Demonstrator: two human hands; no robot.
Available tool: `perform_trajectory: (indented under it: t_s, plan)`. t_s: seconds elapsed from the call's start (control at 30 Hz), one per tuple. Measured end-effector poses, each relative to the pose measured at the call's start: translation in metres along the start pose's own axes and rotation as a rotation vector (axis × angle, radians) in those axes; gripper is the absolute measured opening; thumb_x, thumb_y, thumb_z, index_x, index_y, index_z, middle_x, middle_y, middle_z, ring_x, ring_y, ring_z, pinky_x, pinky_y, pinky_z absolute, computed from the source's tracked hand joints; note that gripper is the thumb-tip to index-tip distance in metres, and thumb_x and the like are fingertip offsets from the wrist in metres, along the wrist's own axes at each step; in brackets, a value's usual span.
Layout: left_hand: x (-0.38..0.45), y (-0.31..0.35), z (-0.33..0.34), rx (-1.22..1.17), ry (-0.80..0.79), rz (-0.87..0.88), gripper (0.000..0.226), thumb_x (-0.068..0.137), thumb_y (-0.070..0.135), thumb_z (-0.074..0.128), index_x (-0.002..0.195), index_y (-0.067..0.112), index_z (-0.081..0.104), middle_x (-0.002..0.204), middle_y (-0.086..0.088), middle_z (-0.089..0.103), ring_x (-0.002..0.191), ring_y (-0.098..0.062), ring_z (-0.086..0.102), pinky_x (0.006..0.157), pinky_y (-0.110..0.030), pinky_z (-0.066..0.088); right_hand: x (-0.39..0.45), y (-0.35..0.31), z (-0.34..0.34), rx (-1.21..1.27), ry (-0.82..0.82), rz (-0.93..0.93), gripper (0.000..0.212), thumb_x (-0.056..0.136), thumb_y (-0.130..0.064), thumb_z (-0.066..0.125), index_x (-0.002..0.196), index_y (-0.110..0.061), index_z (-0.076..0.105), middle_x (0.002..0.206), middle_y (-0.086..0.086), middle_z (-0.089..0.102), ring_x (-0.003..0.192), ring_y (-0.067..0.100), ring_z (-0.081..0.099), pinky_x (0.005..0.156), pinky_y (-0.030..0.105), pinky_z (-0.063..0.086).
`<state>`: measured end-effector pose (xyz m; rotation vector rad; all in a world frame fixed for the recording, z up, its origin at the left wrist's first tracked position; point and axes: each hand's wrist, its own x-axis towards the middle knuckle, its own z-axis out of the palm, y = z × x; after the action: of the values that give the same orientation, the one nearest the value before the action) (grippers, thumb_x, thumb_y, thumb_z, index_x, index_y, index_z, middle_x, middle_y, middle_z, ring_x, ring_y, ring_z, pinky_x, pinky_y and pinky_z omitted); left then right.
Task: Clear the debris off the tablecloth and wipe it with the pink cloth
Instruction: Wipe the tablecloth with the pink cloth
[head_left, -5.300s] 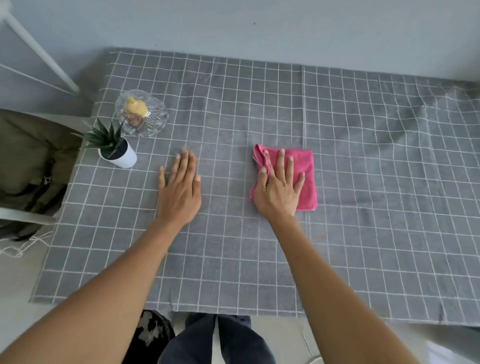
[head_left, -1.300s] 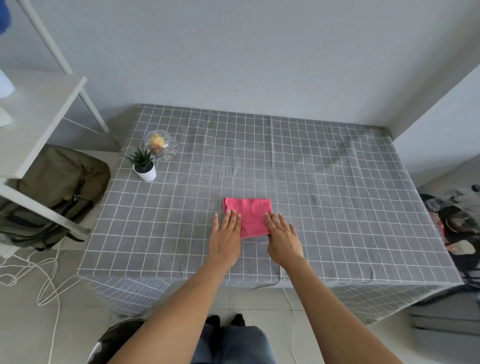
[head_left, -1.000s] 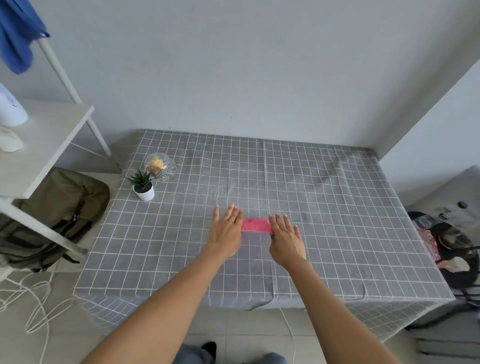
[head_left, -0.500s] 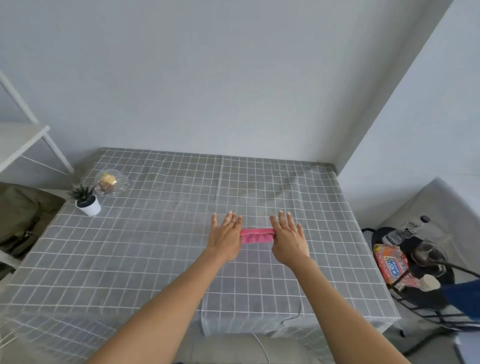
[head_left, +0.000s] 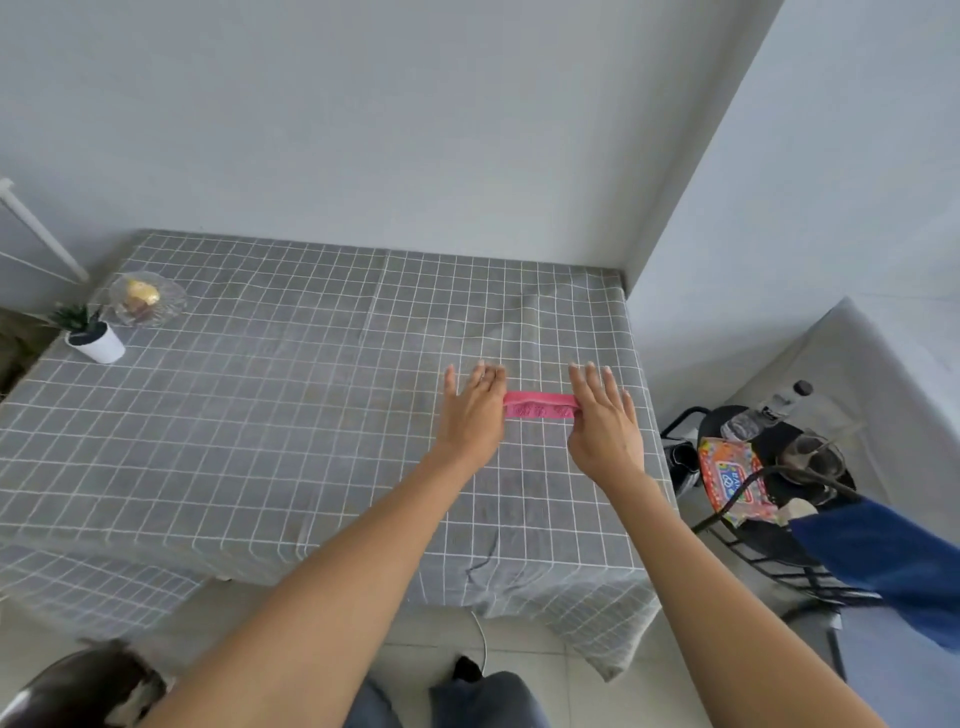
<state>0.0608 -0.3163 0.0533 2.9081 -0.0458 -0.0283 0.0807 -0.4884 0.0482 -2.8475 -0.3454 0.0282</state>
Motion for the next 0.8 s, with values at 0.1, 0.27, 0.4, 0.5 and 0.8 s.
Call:
perform_trajectory:
  t_s: [0.1,0.27,0.4,0.5,0.8]
  plan:
    - [-0.017,0.009,0.024,0.037,-0.043,-0.002,0.066,0.094,-0.001,0.043,0.151,0.008,0.012,0.158,-0.007,0.018,0.147,-0.019,0.01,0.116,-0.05,-0.007,-0.025,0.016,0.022,-0.001,-0.034,-0.003,0.066,0.097,-0.002,0.036,0.154,-0.021,0.01,0.161,0.002,0.011,0.149,0.022,0.0,0.121,0.042,0.004]
    - [-0.073,0.007,0.08,0.189,-0.253,0.041,0.072,0.092,-0.001,0.045,0.151,0.01,0.004,0.16,-0.006,0.005,0.147,-0.018,0.004,0.116,-0.051,-0.01,-0.082,0.035,0.07,-0.098,-0.286,-0.034,0.075,0.092,0.001,0.038,0.154,-0.023,0.003,0.162,0.001,0.004,0.149,0.02,-0.005,0.12,0.041,-0.004]
    - [-0.095,0.011,0.095,0.198,-0.32,0.031,0.068,0.097,0.004,0.037,0.15,0.006,-0.007,0.159,-0.012,-0.005,0.147,-0.022,-0.003,0.115,-0.049,-0.012,-0.104,0.041,0.084,-0.118,-0.353,-0.039,0.073,0.094,-0.002,0.034,0.153,-0.023,-0.004,0.161,-0.001,-0.008,0.148,0.019,-0.009,0.114,0.035,-0.012]
    - [-0.103,0.014,0.097,0.164,-0.353,-0.021,0.07,0.098,0.009,0.036,0.148,0.002,-0.013,0.158,-0.016,-0.011,0.147,-0.025,-0.007,0.118,-0.049,-0.006,-0.111,0.041,0.089,-0.109,-0.364,-0.044,0.071,0.096,-0.008,0.033,0.152,-0.022,-0.01,0.158,-0.003,-0.017,0.148,0.02,-0.011,0.113,0.036,-0.014]
    - [-0.114,0.01,0.103,0.045,-0.333,-0.101,0.065,0.1,0.035,0.02,0.149,0.009,-0.012,0.155,-0.007,-0.023,0.145,-0.022,-0.017,0.116,-0.05,-0.013,-0.106,0.043,0.093,0.108,-0.34,-0.024,0.077,0.077,-0.051,-0.003,0.151,-0.029,-0.002,0.154,-0.009,-0.018,0.144,0.013,-0.018,0.112,0.037,-0.022]
